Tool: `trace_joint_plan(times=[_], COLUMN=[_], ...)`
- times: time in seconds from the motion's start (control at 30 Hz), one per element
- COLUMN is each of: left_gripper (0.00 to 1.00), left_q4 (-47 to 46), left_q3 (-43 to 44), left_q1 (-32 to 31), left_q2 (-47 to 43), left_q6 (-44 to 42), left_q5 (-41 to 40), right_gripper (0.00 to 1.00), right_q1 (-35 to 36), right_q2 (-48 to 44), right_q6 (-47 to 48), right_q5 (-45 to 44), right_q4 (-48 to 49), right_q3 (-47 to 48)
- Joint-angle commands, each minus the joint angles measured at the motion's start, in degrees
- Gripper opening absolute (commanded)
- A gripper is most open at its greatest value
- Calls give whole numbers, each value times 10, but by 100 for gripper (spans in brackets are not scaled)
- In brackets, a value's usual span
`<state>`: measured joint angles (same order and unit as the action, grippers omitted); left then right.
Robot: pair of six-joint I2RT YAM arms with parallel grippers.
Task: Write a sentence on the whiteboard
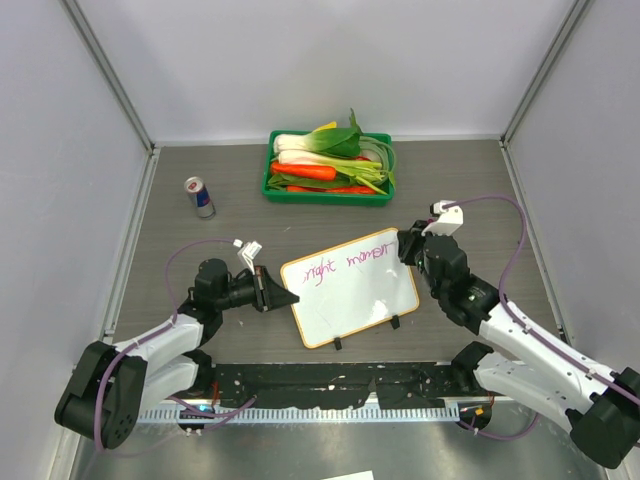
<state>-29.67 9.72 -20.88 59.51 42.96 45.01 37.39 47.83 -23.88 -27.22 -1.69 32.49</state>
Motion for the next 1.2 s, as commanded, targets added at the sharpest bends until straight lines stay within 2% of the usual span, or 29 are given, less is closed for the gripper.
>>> trace_joint_plan(times=[0.0,0.3,1.17], left_gripper=[0,0,0], left_q4=[-3,-3,-4], left_q3=[2,2,2], left_q1=[1,0,1], left_q2=[5,6,4], left_q6=[-22,-22,-22], left_q5=[-11,-11,-9], right_gripper=[1,1,1], right_q1=[-1,-2,-2], right_q2=[-11,31,-4], right_q6=[3,9,-28], right_q5=[3,0,35], right_q4=[13,54,-11], right_q3=[31,32,-26])
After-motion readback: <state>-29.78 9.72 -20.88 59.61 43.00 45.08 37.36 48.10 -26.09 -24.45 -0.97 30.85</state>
